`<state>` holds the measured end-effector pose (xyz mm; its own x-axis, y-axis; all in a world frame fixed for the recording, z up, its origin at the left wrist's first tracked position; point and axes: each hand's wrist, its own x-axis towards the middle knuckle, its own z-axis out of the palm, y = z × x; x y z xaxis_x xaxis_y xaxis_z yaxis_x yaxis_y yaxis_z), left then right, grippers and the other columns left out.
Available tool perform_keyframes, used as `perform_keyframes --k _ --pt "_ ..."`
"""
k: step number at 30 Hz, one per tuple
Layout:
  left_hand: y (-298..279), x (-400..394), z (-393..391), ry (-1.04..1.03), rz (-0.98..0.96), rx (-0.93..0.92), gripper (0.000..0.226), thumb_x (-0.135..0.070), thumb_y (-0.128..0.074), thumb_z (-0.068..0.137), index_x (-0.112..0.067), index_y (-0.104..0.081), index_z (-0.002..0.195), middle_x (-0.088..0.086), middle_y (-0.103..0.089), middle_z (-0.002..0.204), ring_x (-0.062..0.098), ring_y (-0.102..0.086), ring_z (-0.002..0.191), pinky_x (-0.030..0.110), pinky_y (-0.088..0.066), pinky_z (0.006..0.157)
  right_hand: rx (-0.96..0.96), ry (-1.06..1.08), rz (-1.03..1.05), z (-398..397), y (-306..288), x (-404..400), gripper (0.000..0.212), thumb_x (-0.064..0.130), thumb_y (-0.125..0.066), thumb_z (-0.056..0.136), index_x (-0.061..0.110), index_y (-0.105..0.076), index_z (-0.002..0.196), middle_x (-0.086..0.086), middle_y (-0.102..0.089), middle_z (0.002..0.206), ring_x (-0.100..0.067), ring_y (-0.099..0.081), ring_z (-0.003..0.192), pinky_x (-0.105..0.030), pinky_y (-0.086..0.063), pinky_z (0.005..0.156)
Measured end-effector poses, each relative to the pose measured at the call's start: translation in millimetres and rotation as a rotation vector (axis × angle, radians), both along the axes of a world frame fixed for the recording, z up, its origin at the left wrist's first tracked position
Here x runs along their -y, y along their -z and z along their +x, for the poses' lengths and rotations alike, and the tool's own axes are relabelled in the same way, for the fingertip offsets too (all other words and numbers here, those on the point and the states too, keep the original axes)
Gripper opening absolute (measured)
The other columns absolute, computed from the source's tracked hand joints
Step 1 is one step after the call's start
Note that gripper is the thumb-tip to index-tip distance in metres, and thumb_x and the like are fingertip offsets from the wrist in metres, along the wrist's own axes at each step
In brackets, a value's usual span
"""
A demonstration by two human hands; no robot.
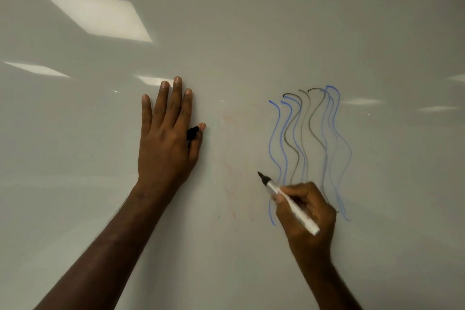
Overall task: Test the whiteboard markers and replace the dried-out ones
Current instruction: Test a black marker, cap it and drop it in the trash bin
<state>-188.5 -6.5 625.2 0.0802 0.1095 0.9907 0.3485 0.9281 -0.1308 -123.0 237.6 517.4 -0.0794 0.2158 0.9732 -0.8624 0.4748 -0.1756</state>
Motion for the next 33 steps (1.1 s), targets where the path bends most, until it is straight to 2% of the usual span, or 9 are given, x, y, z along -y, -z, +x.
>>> perform_keyframes --k 4,6,11,14,17,20,25,30,33 --pt "0 0 1 -0.008 -0.002 0.008 0.061 -0.034 -0.041 0.106 -0.005 -0.024 0.157 0.015 -0.017 0.165 0.031 -0.01 0.154 0.056 -0.011 0.123 0.007 0.136 0.147 1 67 -5 0.007 0.011 -0.07 0.08 0.007 -0.066 0.077 0.003 -0.063 0.073 -0.014 -0.061 0.061 -0.029 -0.052 0.056" --pt "0 0 1 -0.009 0.001 0.015 0.061 -0.034 -0.04 0.106 -0.005 -0.023 0.157 0.015 -0.016 0.166 0.031 -0.01 0.154 0.056 -0.01 0.123 -0.011 0.161 0.181 3 74 -4 0.008 0.012 -0.07 0.08 0.006 -0.066 0.077 0.004 -0.062 0.074 -0.013 -0.06 0.062 -0.025 -0.052 0.058" --pt "-1 0 1 -0.006 -0.006 0.013 0.061 -0.034 -0.04 0.106 -0.006 -0.023 0.157 0.015 -0.016 0.166 0.031 -0.01 0.154 0.056 -0.011 0.123 -0.062 0.115 0.038 14 -18 8 0.008 0.016 -0.073 0.085 0.019 -0.067 0.089 0.007 -0.065 0.076 -0.01 -0.061 0.063 -0.022 -0.048 0.059" --pt "0 1 1 -0.005 -0.005 0.014 0.061 -0.035 -0.04 0.106 -0.006 -0.023 0.157 0.015 -0.016 0.166 0.031 -0.009 0.155 0.056 -0.011 0.123 -0.087 0.063 -0.02 10 -76 17 0.011 0.014 -0.077 0.086 0.01 -0.069 0.094 0.003 -0.069 0.079 -0.011 -0.06 0.061 -0.024 -0.046 0.056" --pt "0 1 0 0.006 -0.004 0.009 0.06 -0.033 -0.041 0.105 -0.006 -0.024 0.157 0.014 -0.017 0.165 0.031 -0.01 0.155 0.056 -0.011 0.123 -0.083 0.029 -0.005 5 -105 26 0.011 0.011 -0.076 0.087 0.007 -0.071 0.096 0.002 -0.072 0.081 -0.014 -0.062 0.063 -0.032 -0.049 0.053" --pt "0 1 1 0.006 -0.006 0.012 0.061 -0.032 -0.042 0.105 -0.007 -0.024 0.157 0.014 -0.017 0.166 0.031 -0.01 0.155 0.056 -0.011 0.123 -0.054 0.019 0.028 -3 -109 29 0.011 0.013 -0.075 0.088 0.008 -0.071 0.097 0.001 -0.074 0.084 -0.022 -0.066 0.067 -0.043 -0.052 0.054" --pt "0 1 1 0.001 -0.005 0.007 0.06 -0.033 -0.041 0.105 -0.006 -0.024 0.157 0.014 -0.017 0.165 0.03 -0.01 0.155 0.056 -0.011 0.123 -0.073 -0.045 -0.151 -13 -77 16 0.007 0.018 -0.074 0.088 0.016 -0.067 0.09 -0.011 -0.068 0.073 -0.039 -0.061 0.059 -0.05 -0.048 0.047" --pt "0 0 1 0.001 -0.004 0.008 0.06 -0.034 -0.039 0.106 -0.006 -0.025 0.157 0.014 -0.018 0.165 0.03 -0.01 0.155 0.056 -0.012 0.123 -0.023 0.022 0.004 -5 -9 13 0.005 0.01 -0.073 0.085 0.011 -0.069 0.089 -0.005 -0.065 0.07 -0.026 -0.06 0.055 -0.042 -0.048 0.047" --pt "1 0 1 0.002 -0.003 0.007 0.059 -0.035 -0.039 0.106 -0.006 -0.025 0.156 0.014 -0.018 0.165 0.031 -0.011 0.154 0.056 -0.011 0.123 -0.01 0.027 -0.008 0 19 3 0.005 0.004 -0.071 0.083 0.008 -0.067 0.084 -0.004 -0.065 0.074 -0.027 -0.062 0.061 -0.042 -0.05 0.05"
